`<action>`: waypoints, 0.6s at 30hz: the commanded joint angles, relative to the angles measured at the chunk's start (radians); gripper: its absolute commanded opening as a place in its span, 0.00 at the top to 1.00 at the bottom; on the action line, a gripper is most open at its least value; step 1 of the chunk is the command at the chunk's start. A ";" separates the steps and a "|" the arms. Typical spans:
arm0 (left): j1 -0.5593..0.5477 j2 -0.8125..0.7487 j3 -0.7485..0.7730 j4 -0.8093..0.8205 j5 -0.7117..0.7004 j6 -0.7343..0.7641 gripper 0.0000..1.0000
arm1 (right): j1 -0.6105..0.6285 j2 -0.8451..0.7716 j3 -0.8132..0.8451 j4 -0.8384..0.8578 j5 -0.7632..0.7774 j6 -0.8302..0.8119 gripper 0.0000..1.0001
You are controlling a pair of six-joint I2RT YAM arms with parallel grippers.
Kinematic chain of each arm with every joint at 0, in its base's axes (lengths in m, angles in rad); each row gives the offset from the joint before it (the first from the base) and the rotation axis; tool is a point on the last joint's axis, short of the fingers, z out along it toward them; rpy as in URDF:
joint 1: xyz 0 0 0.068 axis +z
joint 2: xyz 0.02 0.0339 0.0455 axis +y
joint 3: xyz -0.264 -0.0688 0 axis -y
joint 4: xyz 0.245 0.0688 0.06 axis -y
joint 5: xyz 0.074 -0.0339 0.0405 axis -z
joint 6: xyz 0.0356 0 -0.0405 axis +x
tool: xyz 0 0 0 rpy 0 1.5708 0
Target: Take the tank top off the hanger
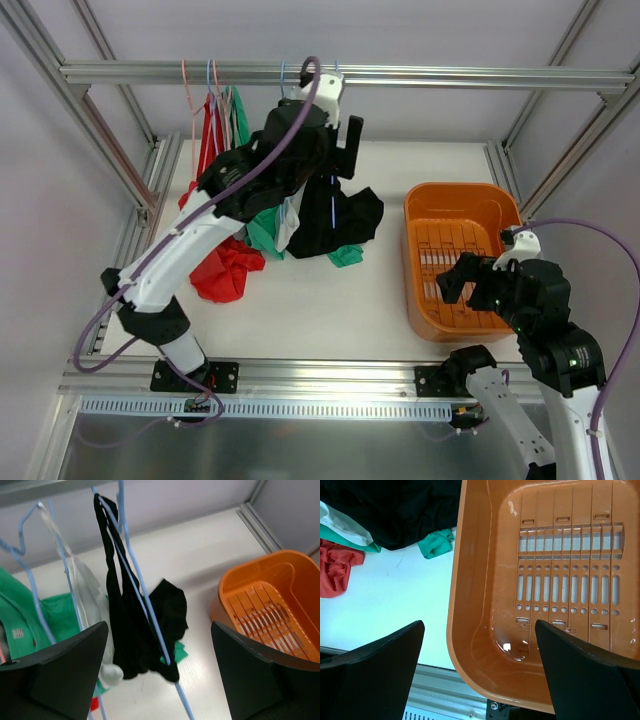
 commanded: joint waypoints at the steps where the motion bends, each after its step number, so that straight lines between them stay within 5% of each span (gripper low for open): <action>1: -0.002 0.095 0.080 0.134 -0.124 0.071 0.15 | 0.004 -0.038 -0.001 0.028 -0.019 -0.004 0.00; 6: 0.007 0.194 0.135 0.151 -0.206 0.080 0.37 | 0.003 -0.061 0.000 0.022 -0.038 -0.011 0.00; 7: 0.010 0.200 0.133 0.152 -0.209 0.068 0.50 | 0.004 -0.063 0.000 0.021 -0.038 -0.012 0.01; 13: 0.017 0.200 0.081 0.169 -0.268 0.045 0.58 | 0.003 -0.067 -0.007 0.022 -0.046 -0.018 0.01; 18: 0.021 0.209 0.075 0.174 -0.282 0.041 0.80 | 0.003 -0.064 -0.015 0.022 -0.049 -0.018 0.01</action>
